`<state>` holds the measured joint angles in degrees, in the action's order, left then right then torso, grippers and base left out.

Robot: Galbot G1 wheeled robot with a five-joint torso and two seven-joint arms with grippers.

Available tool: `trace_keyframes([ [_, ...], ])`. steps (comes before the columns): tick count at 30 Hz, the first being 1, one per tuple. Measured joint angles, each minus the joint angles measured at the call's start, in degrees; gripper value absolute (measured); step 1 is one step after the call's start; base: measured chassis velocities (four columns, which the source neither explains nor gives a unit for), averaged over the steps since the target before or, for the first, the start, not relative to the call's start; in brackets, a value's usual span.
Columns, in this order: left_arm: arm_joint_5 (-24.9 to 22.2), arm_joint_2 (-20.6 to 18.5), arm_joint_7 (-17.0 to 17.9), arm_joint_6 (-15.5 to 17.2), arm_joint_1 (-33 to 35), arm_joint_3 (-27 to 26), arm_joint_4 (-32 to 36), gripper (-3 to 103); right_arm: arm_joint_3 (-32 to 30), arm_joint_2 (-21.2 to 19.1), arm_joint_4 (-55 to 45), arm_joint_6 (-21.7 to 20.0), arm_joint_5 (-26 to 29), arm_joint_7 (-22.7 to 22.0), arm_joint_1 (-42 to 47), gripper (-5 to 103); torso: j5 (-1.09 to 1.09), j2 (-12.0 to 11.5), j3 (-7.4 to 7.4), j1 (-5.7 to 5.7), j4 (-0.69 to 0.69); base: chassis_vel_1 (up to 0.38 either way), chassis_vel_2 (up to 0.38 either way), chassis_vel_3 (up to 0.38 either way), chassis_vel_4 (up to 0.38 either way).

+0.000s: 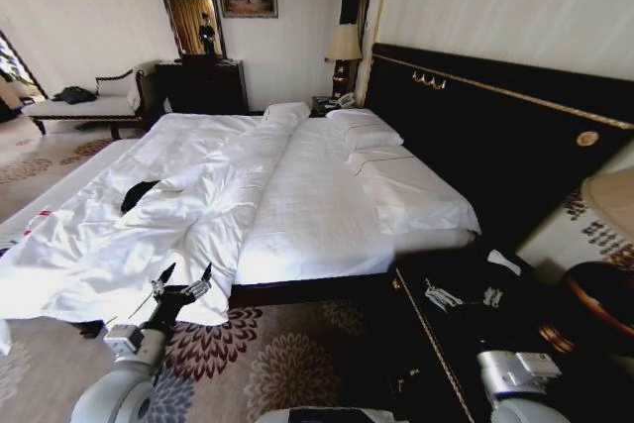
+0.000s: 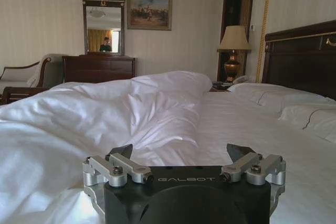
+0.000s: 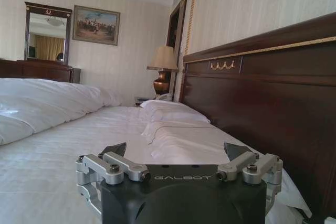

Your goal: Fold the clothes on the bed.

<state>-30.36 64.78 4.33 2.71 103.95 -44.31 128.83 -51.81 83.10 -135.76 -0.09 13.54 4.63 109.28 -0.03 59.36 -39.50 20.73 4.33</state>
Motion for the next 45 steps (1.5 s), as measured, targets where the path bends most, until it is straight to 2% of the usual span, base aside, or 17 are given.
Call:
trace_keyframes([
  [28,-0.63,0.12,-0.45,-1.57,0.52,0.04,0.30,100,0.01,0.21,-0.44,-0.15,-0.12,-0.97,0.03,100,0.00,0.00,0.00,0.00,0.00,-0.141,0.140,0.135,-0.139],
  [45,-0.28,0.00,-0.35,-1.90,0.10,0.16,-0.07,100,0.13,0.42,-0.16,-0.54,-0.32,-1.62,-0.05,100,0.00,0.00,0.01,-0.02,0.00,-0.023,0.136,0.020,-0.140],
])
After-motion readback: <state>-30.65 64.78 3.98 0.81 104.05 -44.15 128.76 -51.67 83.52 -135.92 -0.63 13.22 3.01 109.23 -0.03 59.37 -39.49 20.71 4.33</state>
